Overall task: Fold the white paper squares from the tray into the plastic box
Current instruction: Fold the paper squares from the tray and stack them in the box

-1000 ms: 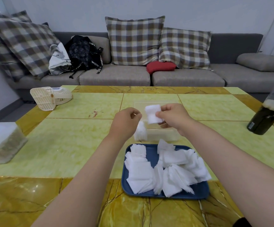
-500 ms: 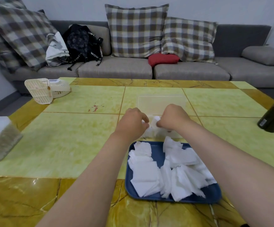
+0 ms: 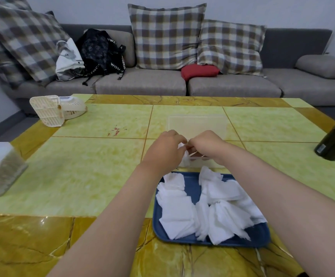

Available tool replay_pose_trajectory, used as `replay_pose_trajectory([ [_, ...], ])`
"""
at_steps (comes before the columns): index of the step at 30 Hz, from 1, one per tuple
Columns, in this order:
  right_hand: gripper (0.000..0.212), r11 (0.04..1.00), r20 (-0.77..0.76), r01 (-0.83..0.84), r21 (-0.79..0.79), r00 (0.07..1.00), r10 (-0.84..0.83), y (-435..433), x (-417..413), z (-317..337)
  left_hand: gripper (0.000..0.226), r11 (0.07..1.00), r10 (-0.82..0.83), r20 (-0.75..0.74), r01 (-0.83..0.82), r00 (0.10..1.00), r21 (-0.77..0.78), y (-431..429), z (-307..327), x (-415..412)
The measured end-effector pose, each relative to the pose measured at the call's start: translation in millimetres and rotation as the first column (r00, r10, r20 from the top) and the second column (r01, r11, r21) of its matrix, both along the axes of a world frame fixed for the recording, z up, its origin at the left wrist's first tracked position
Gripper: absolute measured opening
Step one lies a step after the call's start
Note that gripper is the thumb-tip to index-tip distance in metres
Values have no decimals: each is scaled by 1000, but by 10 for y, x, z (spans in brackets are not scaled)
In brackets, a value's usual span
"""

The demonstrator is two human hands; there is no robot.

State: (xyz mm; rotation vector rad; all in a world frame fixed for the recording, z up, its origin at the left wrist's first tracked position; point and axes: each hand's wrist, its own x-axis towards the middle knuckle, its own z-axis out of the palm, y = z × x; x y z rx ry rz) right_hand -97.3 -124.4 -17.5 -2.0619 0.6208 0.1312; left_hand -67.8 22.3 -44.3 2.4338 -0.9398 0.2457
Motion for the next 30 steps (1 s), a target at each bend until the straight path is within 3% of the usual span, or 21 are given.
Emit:
replay_pose_trajectory([
  [6,21,999,87,-44,-14,995,45,-96,-152,81,29,993,-50,4,49,999,108,-9,-56,-50],
  [11,29,966,258,-77,-247,956,142,-279,-413,177,30,994,-24,-4,24,1000,108,-9,3,-133],
  [14,22,893,136,-199,-404,952,273,-343,-627,206,27,998,-26,15,25,1000,65,-17,81,-236],
  [17,18,787,-48,-278,-551,952,303,-340,-767,198,22,999,-40,-110,41,993,9,-37,144,-385],
  [23,31,622,-210,-366,-692,927,312,-306,-819,-15,25,991,-12,-337,57,942,123,-6,97,-584],
  [27,8,762,-71,-358,-539,921,382,-376,-809,-16,41,986,24,-377,39,926,161,-17,93,-620],
  [30,13,869,59,-303,-391,934,353,-438,-839,50,43,994,8,-416,39,909,105,-46,113,-647],
])
